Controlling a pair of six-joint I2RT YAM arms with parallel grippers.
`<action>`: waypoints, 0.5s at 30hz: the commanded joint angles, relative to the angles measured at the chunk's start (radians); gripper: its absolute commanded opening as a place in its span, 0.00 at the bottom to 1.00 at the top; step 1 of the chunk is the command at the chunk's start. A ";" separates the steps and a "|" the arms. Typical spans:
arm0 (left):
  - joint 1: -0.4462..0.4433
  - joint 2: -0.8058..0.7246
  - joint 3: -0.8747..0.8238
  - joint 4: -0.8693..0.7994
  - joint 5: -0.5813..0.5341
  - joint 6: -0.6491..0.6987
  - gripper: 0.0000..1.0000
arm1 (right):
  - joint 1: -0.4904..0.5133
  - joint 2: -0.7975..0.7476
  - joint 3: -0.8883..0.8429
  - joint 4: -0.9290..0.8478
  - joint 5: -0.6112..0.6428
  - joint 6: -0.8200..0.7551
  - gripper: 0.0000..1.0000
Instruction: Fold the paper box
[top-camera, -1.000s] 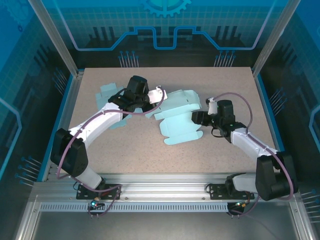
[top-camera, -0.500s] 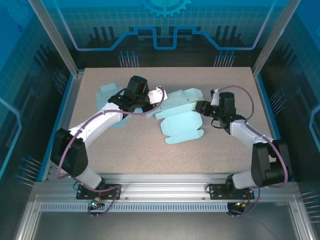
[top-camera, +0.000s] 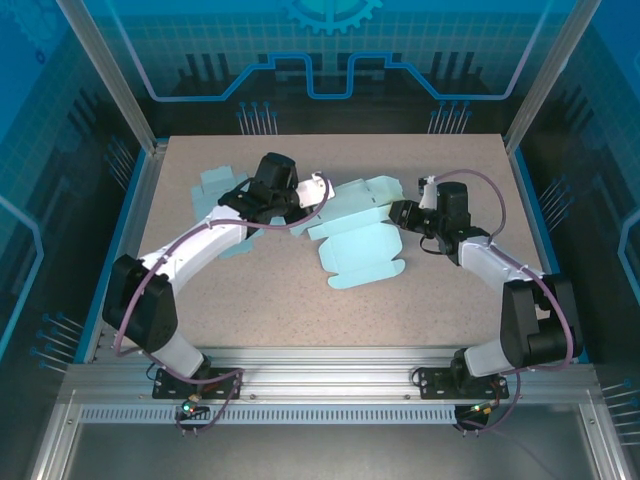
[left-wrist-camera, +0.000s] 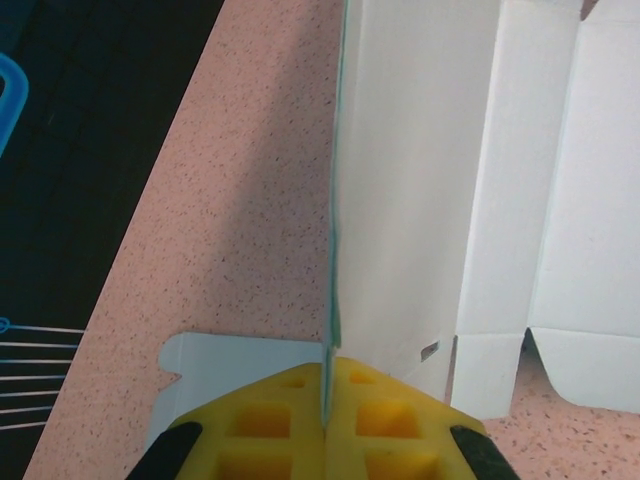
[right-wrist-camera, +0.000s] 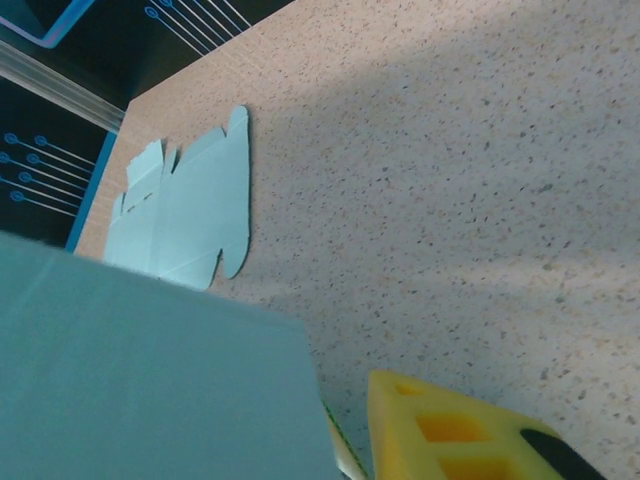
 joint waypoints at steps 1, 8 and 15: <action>-0.004 0.024 0.017 0.049 -0.047 -0.033 0.00 | 0.010 -0.002 0.019 0.026 -0.046 0.046 0.24; -0.054 0.051 0.019 0.101 -0.135 -0.043 0.00 | 0.031 0.028 0.019 0.079 -0.074 0.130 0.21; -0.102 0.079 0.012 0.149 -0.164 -0.044 0.00 | 0.067 0.116 0.011 0.169 -0.086 0.197 0.37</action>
